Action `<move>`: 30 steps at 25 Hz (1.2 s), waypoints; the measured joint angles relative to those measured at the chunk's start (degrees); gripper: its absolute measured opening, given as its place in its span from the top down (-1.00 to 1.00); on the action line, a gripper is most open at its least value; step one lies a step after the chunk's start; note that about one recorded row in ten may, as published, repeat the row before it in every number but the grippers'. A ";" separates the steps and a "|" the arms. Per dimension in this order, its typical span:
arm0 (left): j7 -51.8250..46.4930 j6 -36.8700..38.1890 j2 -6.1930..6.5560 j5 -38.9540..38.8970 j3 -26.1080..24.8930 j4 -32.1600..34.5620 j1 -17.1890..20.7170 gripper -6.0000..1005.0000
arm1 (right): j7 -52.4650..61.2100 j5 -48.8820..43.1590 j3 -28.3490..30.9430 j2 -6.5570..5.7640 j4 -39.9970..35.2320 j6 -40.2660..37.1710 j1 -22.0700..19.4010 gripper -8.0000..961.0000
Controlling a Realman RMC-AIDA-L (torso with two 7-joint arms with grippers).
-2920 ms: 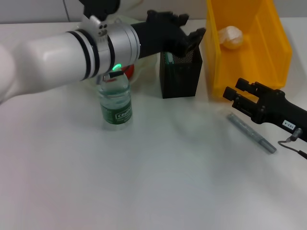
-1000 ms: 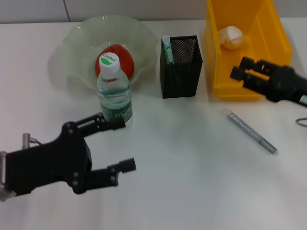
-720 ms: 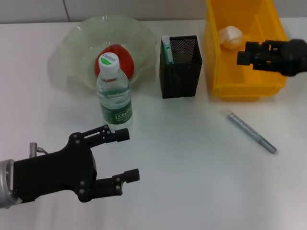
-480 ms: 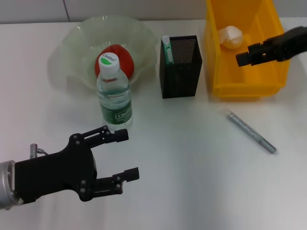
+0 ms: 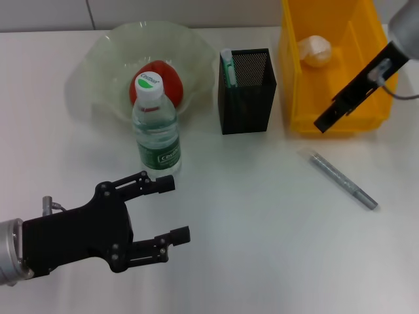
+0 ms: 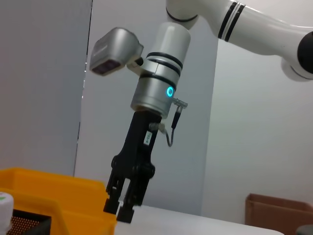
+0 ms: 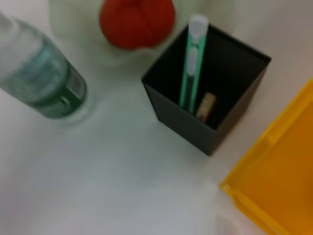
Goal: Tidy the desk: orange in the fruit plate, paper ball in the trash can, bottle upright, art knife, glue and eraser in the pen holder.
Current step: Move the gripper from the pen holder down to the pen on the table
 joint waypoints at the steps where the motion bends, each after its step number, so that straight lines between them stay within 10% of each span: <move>1: 0.01 -0.14 0.00 0.00 0.00 -0.01 -0.03 -0.57 | 0.31 -1.18 -1.27 0.42 0.60 0.64 0.39 -0.17; 8: 0.04 -0.58 -0.08 0.00 0.00 -0.12 -0.15 -0.57 | 3.25 -1.90 -10.34 0.57 6.59 4.78 1.22 -0.17; 30: 0.95 -1.55 -0.09 0.00 0.00 -0.86 -1.18 -0.57 | 3.13 -1.02 -10.87 0.51 18.12 10.10 0.83 -0.17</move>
